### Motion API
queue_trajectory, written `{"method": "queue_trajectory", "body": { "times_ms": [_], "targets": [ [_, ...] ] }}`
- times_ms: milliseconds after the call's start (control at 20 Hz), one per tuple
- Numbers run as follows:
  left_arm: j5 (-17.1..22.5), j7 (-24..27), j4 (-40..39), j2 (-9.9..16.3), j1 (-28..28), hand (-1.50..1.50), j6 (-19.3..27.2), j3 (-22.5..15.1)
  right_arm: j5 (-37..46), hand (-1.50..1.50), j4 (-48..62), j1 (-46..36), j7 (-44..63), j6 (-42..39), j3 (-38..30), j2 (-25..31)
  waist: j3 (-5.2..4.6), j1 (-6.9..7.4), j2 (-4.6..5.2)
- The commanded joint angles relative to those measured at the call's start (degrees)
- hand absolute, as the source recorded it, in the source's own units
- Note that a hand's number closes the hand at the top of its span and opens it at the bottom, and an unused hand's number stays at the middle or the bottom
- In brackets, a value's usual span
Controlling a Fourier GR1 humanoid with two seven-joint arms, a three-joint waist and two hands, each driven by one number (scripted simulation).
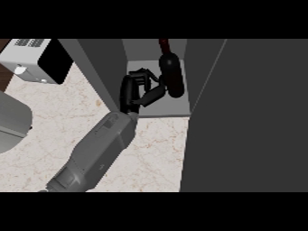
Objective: Pick up the wine, place it into the cabinet and close the cabinet
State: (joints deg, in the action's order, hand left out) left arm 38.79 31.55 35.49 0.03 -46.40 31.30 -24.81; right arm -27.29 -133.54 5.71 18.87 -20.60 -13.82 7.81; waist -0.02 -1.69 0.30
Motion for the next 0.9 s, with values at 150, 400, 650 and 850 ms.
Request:
{"method": "queue_trajectory", "body": {
  "times_ms": [150, 400, 650, 850],
  "targets": [
    [6.1, 2.6, -9.1, 0.0, -7.2, 1.50, 0.8, -1.2, -0.1, -1.50, 0.1, -3.1, 0.9, 0.9, 1.6, -0.2, -0.03, -1.02, 0.35],
    [2.6, 0.3, -17.8, 0.0, -10.9, 1.50, 0.6, -2.3, -1.5, -1.50, -2.1, -1.0, 0.9, -0.3, 1.2, 0.0, -0.01, -1.46, 0.47],
    [3.9, 1.6, -21.7, 0.0, -11.2, 1.50, -2.9, -0.9, 0.5, -1.50, -0.4, -1.5, -0.8, -0.7, 1.8, -0.8, -0.03, -1.39, 0.57],
    [5.5, 3.2, -22.7, 0.0, -9.7, 1.50, -3.1, -1.1, -3.6, -1.50, -0.9, -2.4, 1.1, -0.6, 0.4, 1.2, -0.08, -3.17, 1.05]
  ]
}}
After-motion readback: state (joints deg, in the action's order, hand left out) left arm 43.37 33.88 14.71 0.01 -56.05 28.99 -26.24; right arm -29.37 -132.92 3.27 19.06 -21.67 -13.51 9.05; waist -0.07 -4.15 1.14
